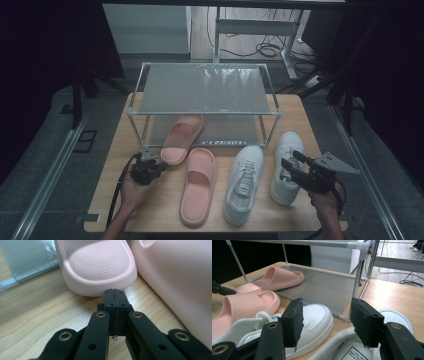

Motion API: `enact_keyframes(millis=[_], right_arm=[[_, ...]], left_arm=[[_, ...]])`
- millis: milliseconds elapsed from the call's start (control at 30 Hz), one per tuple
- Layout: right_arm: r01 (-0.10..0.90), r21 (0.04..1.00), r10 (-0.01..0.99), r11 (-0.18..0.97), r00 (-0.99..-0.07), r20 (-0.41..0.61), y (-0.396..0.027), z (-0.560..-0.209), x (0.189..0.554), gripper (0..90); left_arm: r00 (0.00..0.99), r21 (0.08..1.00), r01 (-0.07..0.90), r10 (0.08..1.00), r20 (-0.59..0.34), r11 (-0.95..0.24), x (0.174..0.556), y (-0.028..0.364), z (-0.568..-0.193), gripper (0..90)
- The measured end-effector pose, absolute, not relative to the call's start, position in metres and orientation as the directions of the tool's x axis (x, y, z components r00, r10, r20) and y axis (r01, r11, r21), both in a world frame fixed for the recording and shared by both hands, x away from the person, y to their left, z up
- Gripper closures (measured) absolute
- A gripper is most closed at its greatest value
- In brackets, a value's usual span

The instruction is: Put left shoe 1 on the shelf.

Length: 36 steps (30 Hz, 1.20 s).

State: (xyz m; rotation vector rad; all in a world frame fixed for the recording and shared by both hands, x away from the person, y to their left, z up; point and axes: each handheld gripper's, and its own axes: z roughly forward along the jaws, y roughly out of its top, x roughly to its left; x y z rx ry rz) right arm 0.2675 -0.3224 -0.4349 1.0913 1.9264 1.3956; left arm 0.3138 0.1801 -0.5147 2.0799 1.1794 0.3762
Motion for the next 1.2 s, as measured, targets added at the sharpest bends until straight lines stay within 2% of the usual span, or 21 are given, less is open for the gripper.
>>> enact_keyframes(millis=[1200], right_arm=[[0.306,0.941,0.839,0.146,-0.543,0.046,-0.322,-0.436,0.268,44.3]], left_arm=[[0.557,0.694,0.621,0.828,-0.063,-0.365,0.370,0.138,-0.515,90.0]])
